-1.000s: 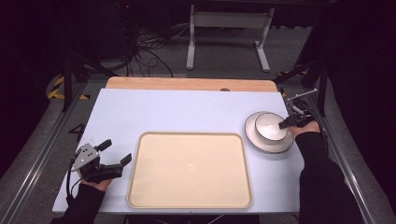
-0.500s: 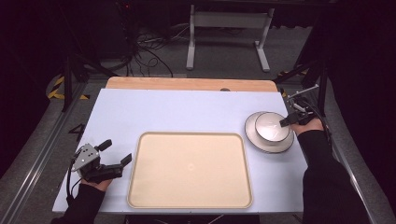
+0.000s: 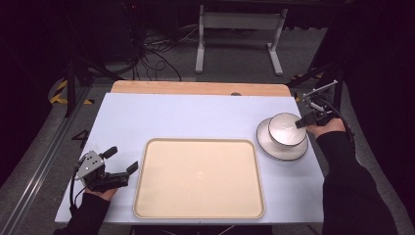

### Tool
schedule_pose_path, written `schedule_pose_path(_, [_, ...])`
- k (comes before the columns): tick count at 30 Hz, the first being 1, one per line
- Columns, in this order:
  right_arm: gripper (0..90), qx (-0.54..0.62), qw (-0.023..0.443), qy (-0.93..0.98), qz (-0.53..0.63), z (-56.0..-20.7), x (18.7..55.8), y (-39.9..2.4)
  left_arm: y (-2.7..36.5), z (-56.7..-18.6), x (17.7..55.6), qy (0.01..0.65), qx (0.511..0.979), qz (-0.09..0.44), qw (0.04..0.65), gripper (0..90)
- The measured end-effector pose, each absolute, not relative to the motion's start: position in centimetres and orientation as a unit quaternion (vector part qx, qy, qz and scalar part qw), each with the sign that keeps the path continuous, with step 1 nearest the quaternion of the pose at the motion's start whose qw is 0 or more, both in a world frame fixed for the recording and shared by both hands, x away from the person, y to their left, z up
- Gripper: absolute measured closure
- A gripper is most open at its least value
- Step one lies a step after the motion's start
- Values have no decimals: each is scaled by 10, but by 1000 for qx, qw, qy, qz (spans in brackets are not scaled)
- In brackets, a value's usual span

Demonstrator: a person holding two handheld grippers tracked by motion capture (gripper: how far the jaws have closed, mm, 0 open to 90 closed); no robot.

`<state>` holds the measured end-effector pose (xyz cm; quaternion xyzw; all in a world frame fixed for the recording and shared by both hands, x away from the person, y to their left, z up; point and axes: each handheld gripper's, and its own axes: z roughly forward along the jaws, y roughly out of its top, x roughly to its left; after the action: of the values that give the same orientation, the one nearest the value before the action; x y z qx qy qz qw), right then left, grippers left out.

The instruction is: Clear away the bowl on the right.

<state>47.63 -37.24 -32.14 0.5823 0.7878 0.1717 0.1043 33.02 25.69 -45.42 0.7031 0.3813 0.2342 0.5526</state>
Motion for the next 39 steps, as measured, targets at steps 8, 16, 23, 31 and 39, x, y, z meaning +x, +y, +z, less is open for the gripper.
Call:
schedule_pose_path(8, [835,577,108,790,176,-311,473,-371,257,-454,330,380,704,233,553,41])
schedule_pose_path(16, [833,560,108,803,175,-304,469,-361,257,-454,330,382,704,233,552,41])
schedule_pose_path(23, [833,537,109,817,178,-300,465,-345,256,-454,331,382,706,231,550,42])
schedule_pose_path(31, [832,513,107,832,182,-299,463,-325,255,-455,331,382,707,232,548,43])
schedule_pose_path(39, [831,476,107,852,187,-291,456,-294,255,-454,331,383,709,230,545,43])
